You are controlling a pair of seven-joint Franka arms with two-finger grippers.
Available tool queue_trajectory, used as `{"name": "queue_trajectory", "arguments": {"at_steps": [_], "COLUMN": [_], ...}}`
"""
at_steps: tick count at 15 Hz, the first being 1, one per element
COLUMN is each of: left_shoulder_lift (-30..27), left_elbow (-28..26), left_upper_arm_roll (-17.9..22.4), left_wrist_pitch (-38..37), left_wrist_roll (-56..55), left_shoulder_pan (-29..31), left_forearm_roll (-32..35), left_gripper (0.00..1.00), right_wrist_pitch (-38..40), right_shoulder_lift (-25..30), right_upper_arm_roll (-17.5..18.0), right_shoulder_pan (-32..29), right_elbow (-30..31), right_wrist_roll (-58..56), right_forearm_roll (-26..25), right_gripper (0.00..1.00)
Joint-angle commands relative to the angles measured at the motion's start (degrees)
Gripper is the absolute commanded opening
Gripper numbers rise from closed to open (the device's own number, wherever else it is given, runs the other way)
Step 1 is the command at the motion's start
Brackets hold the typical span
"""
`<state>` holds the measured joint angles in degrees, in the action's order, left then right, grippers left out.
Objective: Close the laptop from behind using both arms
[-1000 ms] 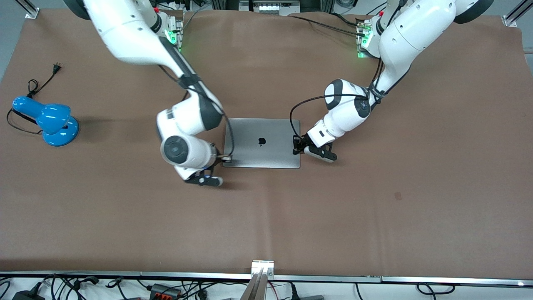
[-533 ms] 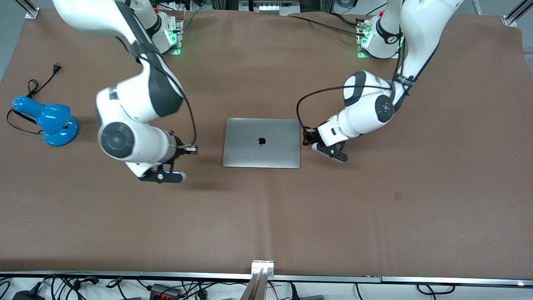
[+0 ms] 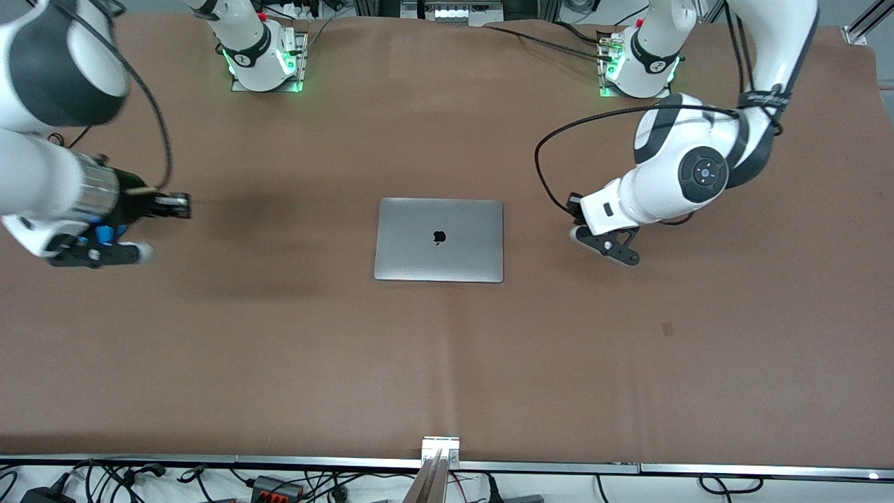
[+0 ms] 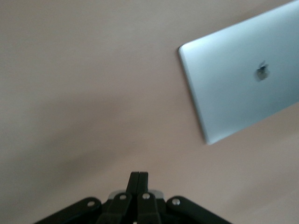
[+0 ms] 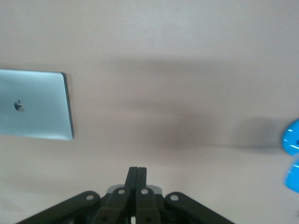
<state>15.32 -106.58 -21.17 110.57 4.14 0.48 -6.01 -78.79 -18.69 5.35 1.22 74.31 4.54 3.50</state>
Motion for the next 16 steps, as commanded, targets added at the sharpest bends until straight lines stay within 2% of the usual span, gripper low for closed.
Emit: {"name": "queue_trajectory", "arguments": {"at_steps": [1,2,3,4,5,6,8,10,12,13,16], "left_shoulder_lift": [0.06,-0.02,-0.02,0.06,0.24,0.15,-0.02,0.06,-2.38,-5.36,-14.67], "left_elbow": [7.51,10.05,12.78,16.02,19.19,21.48,25.18,30.35,30.39,27.42,16.54], "left_upper_arm_roll": [0.16,0.25,0.25,0.16,0.25,0.16,0.07,-0.11,1.47,3.04,13.92], "left_wrist_pitch": [-11.21,-15.42,-18.95,-23.07,-27.29,-29.33,-30.93,-33.91,-34.10,-33.58,-25.34], "left_wrist_roll": [-3.96,-4.40,-4.67,-4.76,-5.11,-5.11,-4.94,-5.02,-5.98,-6.68,-10.02], "left_shoulder_pan": [0.57,0.84,2.06,3.20,4.17,6.09,9.26,10.85,9.99,9.37,1.74], "left_forearm_roll": [8.71,9.52,9.53,9.53,9.44,9.26,8.74,8.12,8.73,8.56,8.38], "left_gripper": [0.01,0.02,0.07,0.22,0.56,1.00,1.00,1.00,1.00,1.00,1.00], "right_wrist_pitch": [0.91,0.65,0.04,-0.92,-1.71,-4.07,-9.96,-10.86,-11.39,-11.30,-10.69], "right_shoulder_lift": [2.86,3.04,4.00,4.79,6.19,8.21,12.87,12.89,12.71,12.54,11.75], "right_upper_arm_roll": [0.72,0.72,0.80,0.80,0.80,0.63,0.63,0.54,0.63,0.54,0.54], "right_shoulder_pan": [-0.70,-0.61,-0.78,-0.78,-0.78,-0.87,-2.18,-3.15,-5.08,-5.35,-8.06], "right_elbow": [2.94,3.90,5.04,6.71,8.55,12.31,19.44,19.47,19.30,18.77,18.33], "right_wrist_roll": [-1.56,-1.47,-1.55,-1.56,-1.64,-1.90,-4.70,-8.83,-9.29,-9.99,-10.17], "right_forearm_roll": [-1.30,-1.65,-1.66,-1.66,-1.66,-1.92,-2.27,-3.06,-3.15,-3.15,-2.28], "right_gripper": [0.00,0.00,0.00,0.00,0.00,0.00,0.01,0.21,1.00,1.00,1.00]}}
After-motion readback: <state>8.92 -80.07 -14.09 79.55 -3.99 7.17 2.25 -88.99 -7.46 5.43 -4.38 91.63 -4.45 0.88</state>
